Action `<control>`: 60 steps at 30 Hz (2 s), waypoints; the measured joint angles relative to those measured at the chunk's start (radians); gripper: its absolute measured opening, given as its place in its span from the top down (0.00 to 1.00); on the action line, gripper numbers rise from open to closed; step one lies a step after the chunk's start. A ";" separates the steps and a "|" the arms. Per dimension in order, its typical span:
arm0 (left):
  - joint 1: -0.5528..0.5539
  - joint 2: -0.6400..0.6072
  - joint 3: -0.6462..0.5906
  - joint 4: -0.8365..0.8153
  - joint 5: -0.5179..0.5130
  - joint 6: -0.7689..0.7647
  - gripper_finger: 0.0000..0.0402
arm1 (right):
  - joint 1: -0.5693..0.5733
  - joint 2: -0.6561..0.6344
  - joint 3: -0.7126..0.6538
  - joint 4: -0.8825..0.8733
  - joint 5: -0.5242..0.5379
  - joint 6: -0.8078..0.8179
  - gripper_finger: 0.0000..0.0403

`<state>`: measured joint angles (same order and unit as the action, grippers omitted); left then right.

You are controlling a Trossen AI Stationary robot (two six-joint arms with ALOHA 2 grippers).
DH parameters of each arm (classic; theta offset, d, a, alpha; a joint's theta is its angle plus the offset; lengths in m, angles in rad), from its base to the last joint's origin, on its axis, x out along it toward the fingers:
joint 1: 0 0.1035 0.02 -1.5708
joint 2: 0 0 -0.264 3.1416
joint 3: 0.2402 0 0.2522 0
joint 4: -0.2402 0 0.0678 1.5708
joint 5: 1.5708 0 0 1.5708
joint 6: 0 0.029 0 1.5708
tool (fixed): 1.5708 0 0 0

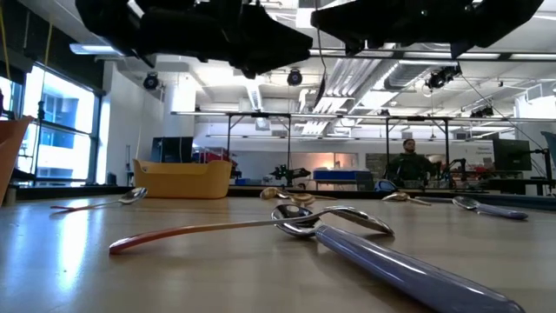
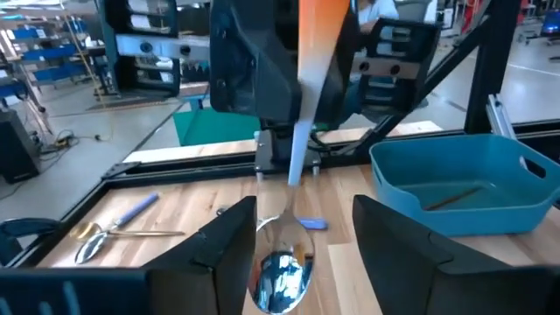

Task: Sort silverware by color (type)
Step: Put the orange spoon into the orange bin

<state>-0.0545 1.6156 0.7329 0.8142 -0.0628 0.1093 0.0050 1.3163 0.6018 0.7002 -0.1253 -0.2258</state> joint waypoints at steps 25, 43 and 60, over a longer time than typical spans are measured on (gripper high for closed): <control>0.003 0.082 0.103 -0.010 0.007 0.033 0.97 | 0.017 0.000 0.000 0.000 0.002 0.014 0.96; -0.077 -0.092 0.102 -0.510 -0.260 0.086 0.99 | 0.001 -0.036 0.001 -0.052 0.285 -0.037 0.66; -0.386 -0.390 0.145 -1.352 -0.373 -0.659 0.99 | 0.001 -0.164 0.001 -0.356 0.565 -0.057 0.94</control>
<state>-0.4407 1.2257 0.8777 -0.5380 -0.4360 -0.5496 0.0063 1.1519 0.6029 0.3441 0.4392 -0.2827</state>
